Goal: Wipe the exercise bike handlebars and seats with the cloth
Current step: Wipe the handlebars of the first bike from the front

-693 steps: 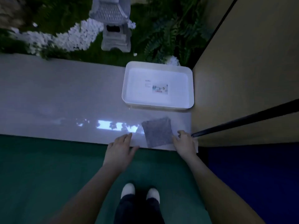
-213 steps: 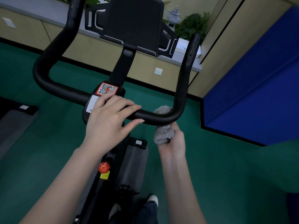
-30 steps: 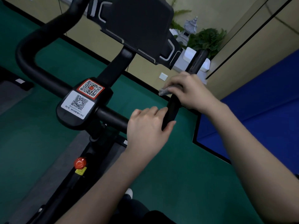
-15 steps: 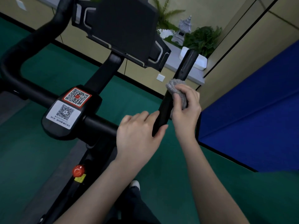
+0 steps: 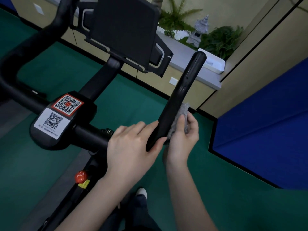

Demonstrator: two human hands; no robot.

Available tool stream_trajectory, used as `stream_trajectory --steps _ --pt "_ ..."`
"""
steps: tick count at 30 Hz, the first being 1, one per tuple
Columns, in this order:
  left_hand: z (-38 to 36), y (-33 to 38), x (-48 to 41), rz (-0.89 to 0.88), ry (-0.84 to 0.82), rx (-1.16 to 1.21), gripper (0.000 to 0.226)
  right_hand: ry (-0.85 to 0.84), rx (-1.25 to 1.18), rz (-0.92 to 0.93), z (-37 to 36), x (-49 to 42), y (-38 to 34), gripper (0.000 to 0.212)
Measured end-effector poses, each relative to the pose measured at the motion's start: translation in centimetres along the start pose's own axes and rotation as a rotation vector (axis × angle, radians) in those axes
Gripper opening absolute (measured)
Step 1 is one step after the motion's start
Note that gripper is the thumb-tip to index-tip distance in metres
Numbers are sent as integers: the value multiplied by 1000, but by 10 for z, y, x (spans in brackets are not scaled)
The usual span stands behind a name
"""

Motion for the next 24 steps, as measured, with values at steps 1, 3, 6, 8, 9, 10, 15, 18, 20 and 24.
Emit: stream_trajectory --steps 1,3,6,8,9,10,15,18,20,24 --pt "0 0 0 1 -3 -3 38 -13 -69 -105 -5 -5 4 13" --pt "0 0 0 -3 -10 -11 37 -66 -164 -229 -13 -8 8 13" --pt "0 0 0 -7 -13 -11 36 -211 -202 -294 -13 -1 15 15" --pt "0 0 1 -2 -20 -13 36 -317 -224 -361 -12 0 16 17" --pt "-1 0 1 0 -26 -14 36 -355 -233 -389 -13 -3 15 18" --pt "-1 0 0 3 -32 -14 36 -375 -241 -404 -15 -7 14 18" --pt "1 -1 -1 33 -79 6 38 -472 -218 -366 -11 -5 12 20" --pt "1 3 -6 69 -124 38 45 -508 -198 -320 -6 -3 13 19" --pt "2 6 -13 110 -134 47 49 -484 -210 -296 -9 -10 11 18" --pt "-5 15 -36 160 -160 67 53 -528 -255 -330 -14 -14 11 23"
Point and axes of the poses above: each hand's wrist, its own x-axis away from the middle knuckle, its own z-axis out of the back of the hand, y = z × x, the point moved 5 cm from there along -x, towards the middle knuckle, and after that the axes turned 9 degrees about x, right-handed, at the moved point
